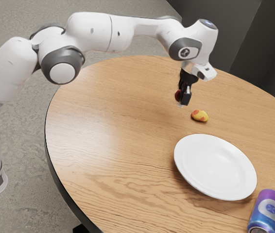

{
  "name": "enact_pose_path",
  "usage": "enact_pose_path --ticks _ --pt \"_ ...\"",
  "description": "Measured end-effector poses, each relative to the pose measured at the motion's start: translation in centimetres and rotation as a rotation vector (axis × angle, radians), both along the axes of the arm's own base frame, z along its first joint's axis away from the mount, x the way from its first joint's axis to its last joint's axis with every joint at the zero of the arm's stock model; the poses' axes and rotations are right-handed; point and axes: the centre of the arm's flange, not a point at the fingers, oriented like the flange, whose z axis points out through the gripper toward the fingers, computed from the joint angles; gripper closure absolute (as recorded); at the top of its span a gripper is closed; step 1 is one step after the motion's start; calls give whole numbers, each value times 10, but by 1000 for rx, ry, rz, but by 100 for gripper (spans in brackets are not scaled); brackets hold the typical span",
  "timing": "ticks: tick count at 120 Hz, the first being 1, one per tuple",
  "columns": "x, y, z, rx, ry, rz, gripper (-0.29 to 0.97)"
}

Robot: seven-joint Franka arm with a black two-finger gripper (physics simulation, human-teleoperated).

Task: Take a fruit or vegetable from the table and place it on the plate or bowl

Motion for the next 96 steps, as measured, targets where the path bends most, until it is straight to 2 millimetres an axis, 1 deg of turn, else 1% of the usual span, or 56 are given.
enact_pose_path --ticks 12,27,50,65,77,96 --pt "0 -43 8 5 -12 -61 47" --pt "-3 -86 9 2 -11 -123 46" --pt "-8 -140 10 -11 -19 -189 47" --pt "-11 -176 4 -29 -26 -231 46" --pt "-9 -199 -7 -41 -38 -251 46" --pt "0 -219 -27 -63 -79 -257 46"
